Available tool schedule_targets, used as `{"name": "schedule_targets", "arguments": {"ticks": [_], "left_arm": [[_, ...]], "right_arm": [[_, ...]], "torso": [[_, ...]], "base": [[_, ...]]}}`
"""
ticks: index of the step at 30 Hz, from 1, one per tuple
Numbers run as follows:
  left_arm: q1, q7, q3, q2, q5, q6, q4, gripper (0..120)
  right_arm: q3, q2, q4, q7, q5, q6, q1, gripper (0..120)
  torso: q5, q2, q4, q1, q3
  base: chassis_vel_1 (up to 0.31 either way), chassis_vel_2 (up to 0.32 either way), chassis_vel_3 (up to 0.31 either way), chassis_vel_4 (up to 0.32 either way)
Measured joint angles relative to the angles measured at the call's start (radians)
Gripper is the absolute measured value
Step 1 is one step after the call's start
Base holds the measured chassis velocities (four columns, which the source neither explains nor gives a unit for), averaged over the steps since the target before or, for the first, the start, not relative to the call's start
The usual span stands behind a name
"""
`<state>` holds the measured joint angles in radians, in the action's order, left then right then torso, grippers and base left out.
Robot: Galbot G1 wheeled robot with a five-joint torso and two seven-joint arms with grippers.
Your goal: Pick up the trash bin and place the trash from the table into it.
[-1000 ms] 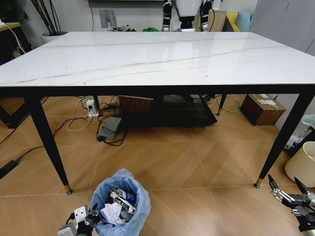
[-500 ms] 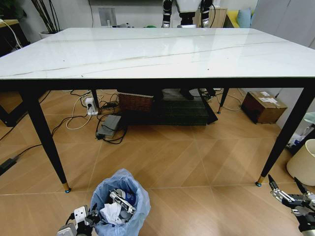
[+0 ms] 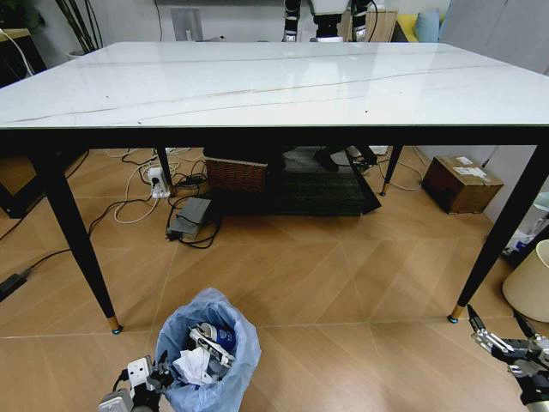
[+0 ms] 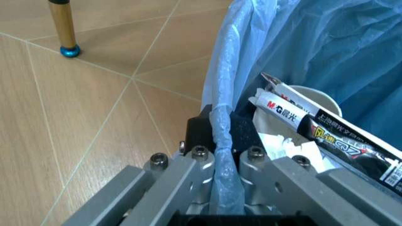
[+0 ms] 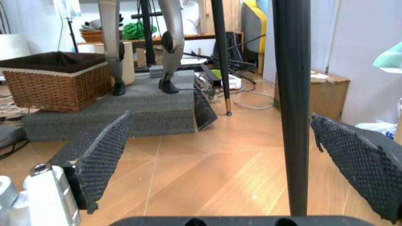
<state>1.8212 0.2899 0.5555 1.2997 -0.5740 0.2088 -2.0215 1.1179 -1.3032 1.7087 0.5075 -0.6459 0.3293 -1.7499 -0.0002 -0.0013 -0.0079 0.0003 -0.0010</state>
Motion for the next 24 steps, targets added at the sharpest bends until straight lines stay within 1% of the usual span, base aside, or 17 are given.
{"name": "schedule_targets", "arguments": {"ticks": [5,8,10,13,17,24], "left_arm": [[0.002,0.005,-0.001,0.001,-0.002,0.004,-0.015,0],[0.004,0.009,0.001,0.001,-0.005,0.006,-0.040,0],[0.006,0.012,0.004,-0.004,-0.013,0.006,-0.076,0],[0.011,0.014,0.005,-0.009,-0.017,0.007,-0.095,0],[0.014,0.016,0.008,-0.010,-0.021,0.008,-0.095,0],[0.005,0.022,0.000,-0.003,-0.034,0.007,-0.065,0]], "right_arm": [[0.000,0.000,0.000,0.000,0.000,0.000,0.000,100],[0.000,0.000,0.000,0.000,0.000,0.000,0.000,100],[0.000,0.000,0.000,0.000,0.000,0.000,0.000,100],[0.000,0.000,0.000,0.000,0.000,0.000,0.000,100],[0.000,0.000,0.000,0.000,0.000,0.000,0.000,100],[0.000,0.000,0.000,0.000,0.000,0.000,0.000,100]], "torso": [[-0.0004,0.000,-0.0001,0.000,0.000],[-0.0001,0.000,0.0001,0.000,0.000],[0.0001,0.000,0.0000,0.000,0.000],[0.0005,0.001,-0.0001,0.000,0.000],[0.0002,0.002,0.0001,0.000,0.000],[0.0001,0.004,0.0000,0.000,0.000]], "base": [[0.000,0.000,0.000,0.000],[0.000,0.000,0.000,0.000],[0.000,0.000,0.000,0.000],[0.000,0.000,0.000,0.000],[0.000,0.000,0.000,0.000],[0.000,0.000,0.000,0.000]]}}
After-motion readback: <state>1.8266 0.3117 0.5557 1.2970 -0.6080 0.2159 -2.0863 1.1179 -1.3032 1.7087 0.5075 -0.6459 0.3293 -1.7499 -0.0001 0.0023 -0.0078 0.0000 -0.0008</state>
